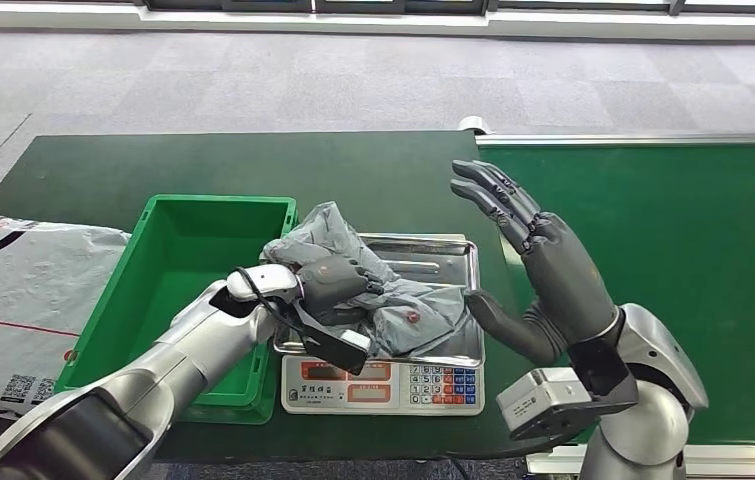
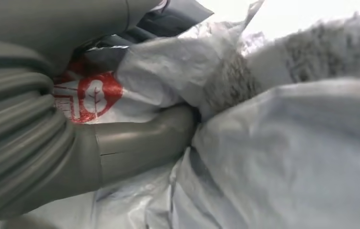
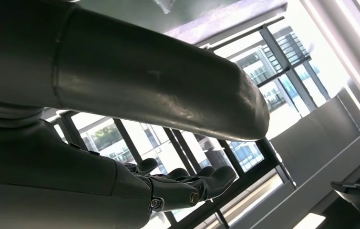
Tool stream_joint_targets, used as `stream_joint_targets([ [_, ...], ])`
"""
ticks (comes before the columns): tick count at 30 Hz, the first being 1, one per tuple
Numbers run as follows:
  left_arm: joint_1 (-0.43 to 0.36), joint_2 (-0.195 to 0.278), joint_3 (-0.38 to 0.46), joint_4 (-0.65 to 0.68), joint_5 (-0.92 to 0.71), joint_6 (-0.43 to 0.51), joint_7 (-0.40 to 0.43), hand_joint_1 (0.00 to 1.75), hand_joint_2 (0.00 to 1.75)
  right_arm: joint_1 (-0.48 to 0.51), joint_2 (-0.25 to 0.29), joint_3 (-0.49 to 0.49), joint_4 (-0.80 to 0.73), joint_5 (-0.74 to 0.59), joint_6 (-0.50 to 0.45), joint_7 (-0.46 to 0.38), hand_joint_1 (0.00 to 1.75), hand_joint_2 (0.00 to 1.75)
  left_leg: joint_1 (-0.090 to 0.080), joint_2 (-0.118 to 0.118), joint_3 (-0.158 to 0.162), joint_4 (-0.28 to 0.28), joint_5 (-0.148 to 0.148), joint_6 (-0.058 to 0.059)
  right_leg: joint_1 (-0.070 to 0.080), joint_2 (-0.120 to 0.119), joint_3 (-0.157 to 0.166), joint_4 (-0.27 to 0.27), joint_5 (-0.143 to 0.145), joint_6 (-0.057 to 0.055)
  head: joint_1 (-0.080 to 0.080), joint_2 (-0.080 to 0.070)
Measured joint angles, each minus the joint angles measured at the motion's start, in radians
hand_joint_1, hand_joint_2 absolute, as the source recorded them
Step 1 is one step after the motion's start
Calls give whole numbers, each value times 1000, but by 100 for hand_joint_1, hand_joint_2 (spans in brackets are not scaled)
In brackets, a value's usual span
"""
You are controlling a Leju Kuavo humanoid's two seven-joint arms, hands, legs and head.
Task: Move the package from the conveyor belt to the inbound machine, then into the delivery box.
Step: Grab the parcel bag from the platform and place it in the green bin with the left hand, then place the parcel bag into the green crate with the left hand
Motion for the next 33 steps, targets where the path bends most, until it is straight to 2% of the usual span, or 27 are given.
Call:
stream_joint_targets([
  [3, 3, 14, 21, -34, 27, 193, 83, 175, 175, 2, 0, -10, 0, -2, 0, 0, 0, 0, 0, -1, -3, 0, 1, -1, 1, 0, -3, 0, 1, -1, 0, 0],
  [6, 9, 37, 78, -113, 14, 380, 227, 175, 175, 5, 0, -20, 0, -4, 0, 0, 0, 0, 0, -1, -5, 0, 2, -1, 1, 0, -5, 1, 1, -1, 0, 0],
  [9, 15, 65, 147, -203, -17, 448, 333, 175, 175, 6, 0, -26, 0, -2, 0, 0, 0, 0, 0, 0, -6, 0, 1, -1, 1, 2, -7, 1, 1, -1, 0, 0],
  [13, 49, 107, 222, -311, -98, 451, 401, 175, 175, 8, 0, -32, 1, 1, 0, 0, 0, 0, 0, 0, -7, -1, 1, -2, 2, 3, -8, 1, 0, -1, 0, 0],
  [15, 66, 123, 262, -357, -199, 440, 463, 175, 175, 9, 0, -37, 1, -1, 0, 0, 0, 0, 0, 0, -8, -1, 2, -2, 2, 3, -9, 1, 0, -1, 0, 0],
  [18, 81, 146, 312, -390, -441, 347, 600, 175, 175, 11, 0, -47, 1, -4, 0, 0, 0, 0, 0, 0, -9, -1, 2, -2, 1, 3, -10, 1, 0, -1, 0, 0],
  [20, 86, 158, 322, -384, -535, 258, 652, 175, 175, 11, 0, -50, 1, -6, 0, 0, 0, 0, 0, 0, -9, -1, 2, -2, 1, 3, -11, 1, 0, -1, 0, 0],
  [23, 99, 168, 324, -335, -566, 208, 649, 175, 175, 11, 0, -55, 1, -8, 0, 0, 0, 0, 0, 0, -10, -1, 2, -2, 1, 3, -11, 1, 0, -1, 0, 0],
  [27, 119, 168, 327, -252, -569, 240, 618, 175, 175, 13, 0, -63, 2, -6, 0, 0, 0, 0, 0, 0, -10, -1, 2, -2, 1, 3, -12, 1, 0, -1, 0, 0],
  [28, 120, 168, 328, -236, -570, 249, 616, 144, 175, 14, 0, -66, 2, -6, 0, 0, 0, 0, 0, 0, -11, -1, 2, -2, 1, 3, -12, 1, 0, -1, 0, 0],
  [29, 120, 168, 329, -223, -572, 256, 617, 100, 175, 15, 0, -68, 2, -6, 0, 0, 0, 0, 0, 0, -11, 0, 2, -2, 1, 3, -13, 1, 0, -1, 0, 0],
  [31, 119, 168, 332, -203, -573, 272, 625, 13, 87, 16, 0, -73, 3, -8, 0, 0, 0, 0, 0, 0, -11, 0, 2, -2, 1, 3, -13, 1, 0, -1, 0, 0],
  [32, 119, 168, 335, -196, -573, 279, 632, 0, 44, 17, 0, -75, 2, -8, 0, 0, 0, 0, 0, 0, -11, 0, 2, -2, 1, 3, -13, 1, 0, -1, 0, 0],
  [33, 119, 168, 338, -191, -573, 284, 642, 0, 0, 18, 0, -77, 2, -9, 0, 0, 0, 0, 0, 1, -12, 0, 2, -2, 1, 3, -14, 1, 0, -1, 0, 0],
])
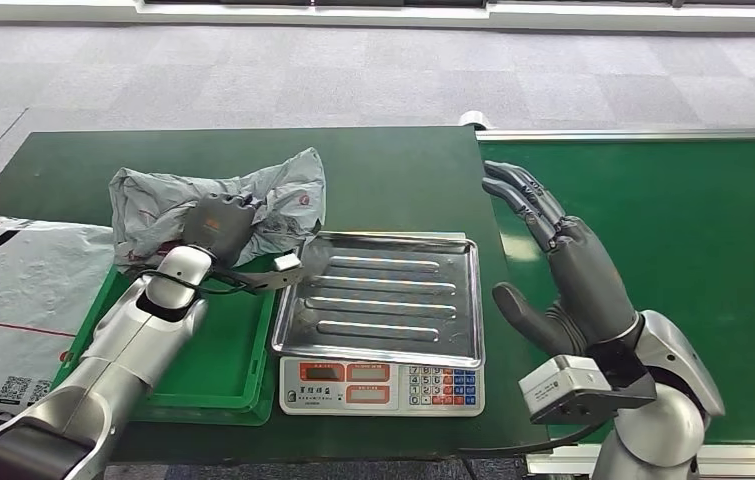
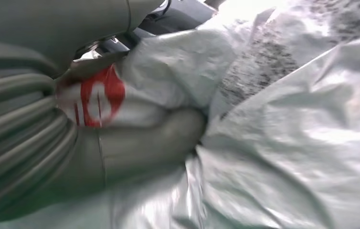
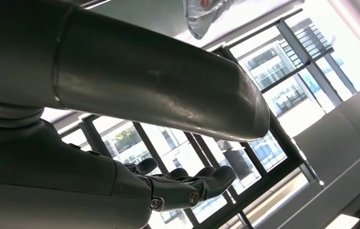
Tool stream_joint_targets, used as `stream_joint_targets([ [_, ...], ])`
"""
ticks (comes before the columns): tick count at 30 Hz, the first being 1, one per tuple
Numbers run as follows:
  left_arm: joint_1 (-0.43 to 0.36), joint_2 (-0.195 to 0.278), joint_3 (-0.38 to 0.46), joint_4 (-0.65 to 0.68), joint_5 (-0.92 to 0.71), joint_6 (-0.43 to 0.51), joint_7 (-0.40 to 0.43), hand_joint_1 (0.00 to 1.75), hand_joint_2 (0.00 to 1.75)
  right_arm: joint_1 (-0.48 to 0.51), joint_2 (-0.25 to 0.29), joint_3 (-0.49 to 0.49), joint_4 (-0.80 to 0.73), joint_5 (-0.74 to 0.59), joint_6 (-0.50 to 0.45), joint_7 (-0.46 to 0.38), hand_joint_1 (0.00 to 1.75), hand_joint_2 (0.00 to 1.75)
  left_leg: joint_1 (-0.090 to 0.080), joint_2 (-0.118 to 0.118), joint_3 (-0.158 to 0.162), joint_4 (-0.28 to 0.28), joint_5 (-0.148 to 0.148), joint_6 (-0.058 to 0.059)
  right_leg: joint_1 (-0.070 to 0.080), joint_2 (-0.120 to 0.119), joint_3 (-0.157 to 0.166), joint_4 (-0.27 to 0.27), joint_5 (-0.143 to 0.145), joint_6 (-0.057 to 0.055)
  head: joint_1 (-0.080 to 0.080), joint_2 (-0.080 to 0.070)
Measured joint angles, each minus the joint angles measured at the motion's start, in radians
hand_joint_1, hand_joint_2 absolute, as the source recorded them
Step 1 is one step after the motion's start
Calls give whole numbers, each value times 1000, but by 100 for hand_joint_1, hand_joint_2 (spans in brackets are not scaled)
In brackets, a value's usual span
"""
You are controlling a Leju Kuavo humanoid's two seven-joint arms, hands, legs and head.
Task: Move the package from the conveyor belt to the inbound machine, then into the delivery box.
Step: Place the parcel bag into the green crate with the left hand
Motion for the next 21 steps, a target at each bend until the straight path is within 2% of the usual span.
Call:
stream_joint_targets([
  [3, 0, -6, 14, 6, 21, 31, 24, 0, 0, 2, 0, -8, 0, 0, 0, 0, 0, 0, 0, 0, 0, 0, 0, 0, 0, 0, 0, 0, 0, 0, 0, 0],
  [5, 4, -17, 42, -5, 98, 108, -3, 0, 0, 2, 0, -13, 0, -2, 0, 0, 0, 0, 0, 0, -1, 0, 0, 0, 1, 0, -1, 0, 0, 0, 0, 0],
  [8, 35, -52, 126, -99, 409, 227, -176, 0, 0, 2, 0, -15, 4, -5, 0, 0, 0, 0, 0, 0, -1, 0, 0, 0, 0, 0, -1, 0, 0, 0, 0, 0],
  [10, 71, -81, 190, -204, 670, 247, -316, 0, 0, 2, 0, -15, 10, -6, 0, 0, 0, 0, 0, 1, -2, 0, 0, 0, 0, 0, -1, 0, 0, 0, 0, 0],
  [12, 115, -110, 247, -323, 880, 243, -418, 0, 0, 2, 0, -16, 18, -7, 0, 0, 0, 0, 0, 3, -2, 0, -1, 0, -1, 2, -2, 0, 0, 0, 0, 0],
  [16, 190, -160, 334, -534, 1124, 257, -541, 0, 0, 2, 0, -16, 31, -8, 0, 0, 0, 0, 0, 4, -2, 0, -1, 0, 0, 2, -2, 0, 0, 0, 0, 0],
  [21, 271, -220, 394, -766, 1397, 286, -700, 0, 0, 2, 0, -16, 49, -23, 0, 0, 0, 0, 0, 3, -2, 0, -1, 0, 0, 2, -2, 0, 0, 0, 0, 0],
])
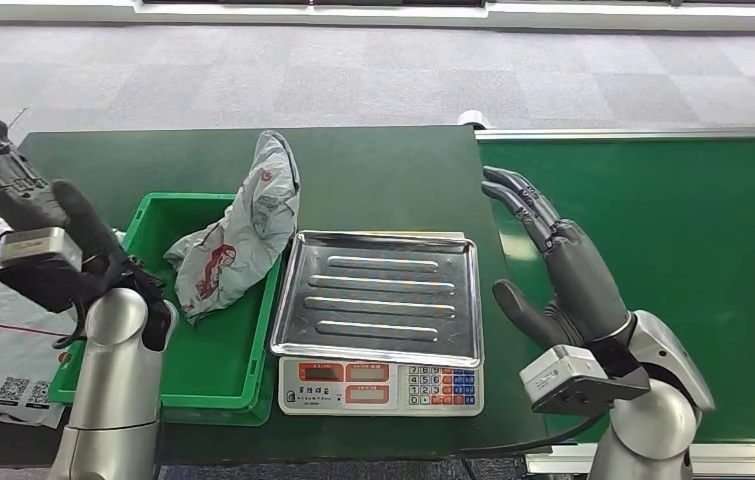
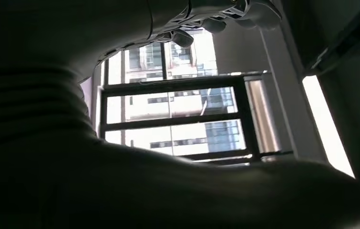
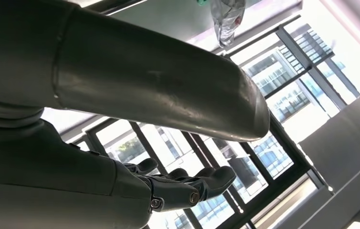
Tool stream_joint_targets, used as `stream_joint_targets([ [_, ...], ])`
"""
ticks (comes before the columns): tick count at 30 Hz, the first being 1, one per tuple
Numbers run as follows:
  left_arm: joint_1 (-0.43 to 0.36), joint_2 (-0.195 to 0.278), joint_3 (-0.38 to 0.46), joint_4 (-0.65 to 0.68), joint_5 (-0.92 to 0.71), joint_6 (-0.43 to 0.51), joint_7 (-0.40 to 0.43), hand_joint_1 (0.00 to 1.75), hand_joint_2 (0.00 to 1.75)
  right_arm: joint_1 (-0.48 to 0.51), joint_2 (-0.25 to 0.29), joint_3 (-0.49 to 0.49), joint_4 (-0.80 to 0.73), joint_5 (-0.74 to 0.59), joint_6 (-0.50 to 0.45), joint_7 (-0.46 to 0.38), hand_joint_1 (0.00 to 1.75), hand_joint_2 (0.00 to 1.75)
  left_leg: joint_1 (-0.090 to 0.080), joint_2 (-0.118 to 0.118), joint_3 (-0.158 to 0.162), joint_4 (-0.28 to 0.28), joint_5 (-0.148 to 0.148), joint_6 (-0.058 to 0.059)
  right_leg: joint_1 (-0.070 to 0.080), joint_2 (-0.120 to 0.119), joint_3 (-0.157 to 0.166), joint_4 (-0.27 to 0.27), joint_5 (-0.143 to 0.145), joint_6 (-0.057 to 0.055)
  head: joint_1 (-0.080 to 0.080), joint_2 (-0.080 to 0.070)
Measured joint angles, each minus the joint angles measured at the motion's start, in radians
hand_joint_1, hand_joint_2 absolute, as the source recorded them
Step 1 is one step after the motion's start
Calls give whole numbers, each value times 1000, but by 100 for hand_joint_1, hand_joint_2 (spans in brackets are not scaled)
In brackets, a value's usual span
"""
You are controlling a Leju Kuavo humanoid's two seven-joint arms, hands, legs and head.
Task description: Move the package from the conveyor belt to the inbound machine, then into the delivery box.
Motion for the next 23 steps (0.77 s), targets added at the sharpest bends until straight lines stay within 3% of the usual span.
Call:
stream_joint_targets([
  [2, 29, -15, 6, -76, 69, -12, -18, 0, 0, 0, 0, 0, 6, -10, 0, 0, 0, 0, 0, 0, 0, 0, 0, 0, 0, 0, 0, 0, 0, 0, 0, 0],
  [4, 60, -27, 8, -142, 122, -48, -20, 0, 87, 1, 0, 2, 11, -31, 0, -1, 0, 0, 0, 0, 0, 0, 0, 0, 0, 0, 0, 0, 0, 0, 0, 0],
  [6, 105, -41, -1, -206, 204, -156, -3, 0, 175, 9, -1, 15, 20, -104, 0, -3, 0, 0, 0, 0, 1, 0, 0, 0, 0, 0, 0, 0, -1, 0, 0, 0],
  [10, 213, -66, -85, -257, 287, -470, 37, 0, 175, 61, -18, 98, 48, -310, 0, -4, 0, 0, 0, -1, 0, 0, -1, 1, -1, -1, 0, 0, -2, 1, 0, 0],
  [14, 275, -86, -158, -264, 280, -533, 26, 0, 175, 102, -28, 164, 72, -352, 0, -3, 0, 0, 0, -1, 0, 0, -3, 1, -1, -1, 0, 0, -2, 1, 0, 0],
  [18, 293, -91, -177, -268, 282, -546, 29, 0, 175, 118, -34, 188, 86, -362, 0, -3, 0, 175, 0, -1, 0, 0, -3, 1, -1, -2, 0, 0, -2, 1, 0, 0],
  [20, 300, -93, -188, -267, 290, -605, 44, 0, 175, 122, -40, 204, 92, -393, 0, -4, 0, 175, 0, -2, 0, 0, -2, 1, -1, -2, 0, 0, -2, 1, 0, 0],
  [23, 314, -100, -221, -244, 320, -772, 46, 0, 175, 126, -52, 243, 99, -436, 0, -4, 0, 175, 0, -2, 0, 0, -2, 1, -1, -2, 0, 0, -2, 1, 0, 0],
])
